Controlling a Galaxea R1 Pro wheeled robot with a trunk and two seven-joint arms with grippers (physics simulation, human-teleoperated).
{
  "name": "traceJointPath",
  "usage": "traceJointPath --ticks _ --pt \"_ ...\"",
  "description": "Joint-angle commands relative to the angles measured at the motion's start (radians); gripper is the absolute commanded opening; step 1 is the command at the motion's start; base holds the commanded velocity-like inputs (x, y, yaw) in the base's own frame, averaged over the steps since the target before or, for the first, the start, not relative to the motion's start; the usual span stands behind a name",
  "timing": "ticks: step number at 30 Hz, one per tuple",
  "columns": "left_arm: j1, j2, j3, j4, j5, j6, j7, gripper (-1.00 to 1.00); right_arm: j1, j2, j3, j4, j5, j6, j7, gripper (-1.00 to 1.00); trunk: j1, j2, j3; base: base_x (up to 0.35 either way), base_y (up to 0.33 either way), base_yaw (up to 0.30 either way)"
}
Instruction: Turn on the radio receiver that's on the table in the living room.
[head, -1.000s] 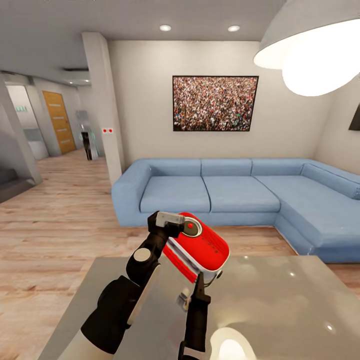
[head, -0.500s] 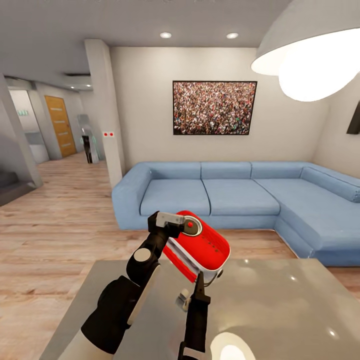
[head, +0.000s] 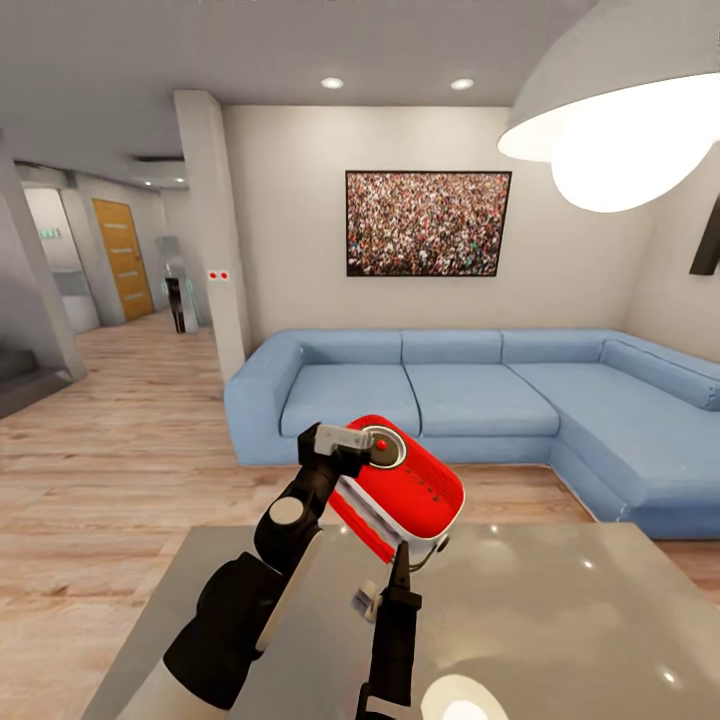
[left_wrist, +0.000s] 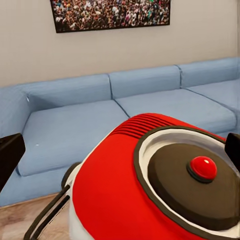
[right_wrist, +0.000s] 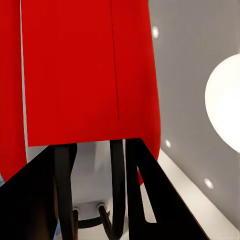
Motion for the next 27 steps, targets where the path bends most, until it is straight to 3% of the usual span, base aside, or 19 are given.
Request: traceJointPath --ticks 1,10,20,21,27 --pt "0.000 0.000 -0.005 0.000 0.000 0.000 0.000 1.00 0.000 0.000 0.002 -0.001 0.003 0.000 0.000 -1.00 0.000 0.000 0.001 0.000 0.000 0.000" --pt "0.000 0.000 -0.036 0.001 0.000 0.000 0.000 1.00 0.000 0.000 0.002 -0.001 0.003 0.002 0.001 -1.00 0.000 0.000 0.013 0.000 0.000 0.000" --pt "0.000 0.001 -0.039 -0.003 0.005 0.000 0.000 1.00 0.000 0.000 0.002 -0.001 0.003 0.000 0.001 -1.00 0.000 0.000 0.026 0.000 0.000 0.000" --pt "0.000 0.001 -0.039 -0.003 0.005 0.000 0.000 -1.00 0.000 0.000 0.002 0.000 0.003 0.000 0.001 -1.00 0.000 0.000 0.027 0.000 0.000 0.000" --pt "0.000 0.001 -0.039 -0.003 0.006 0.000 0.001 -1.00 0.000 0.000 0.002 -0.001 0.003 0.000 0.001 -1.00 0.000 0.000 0.035 0.000 0.000 0.000"
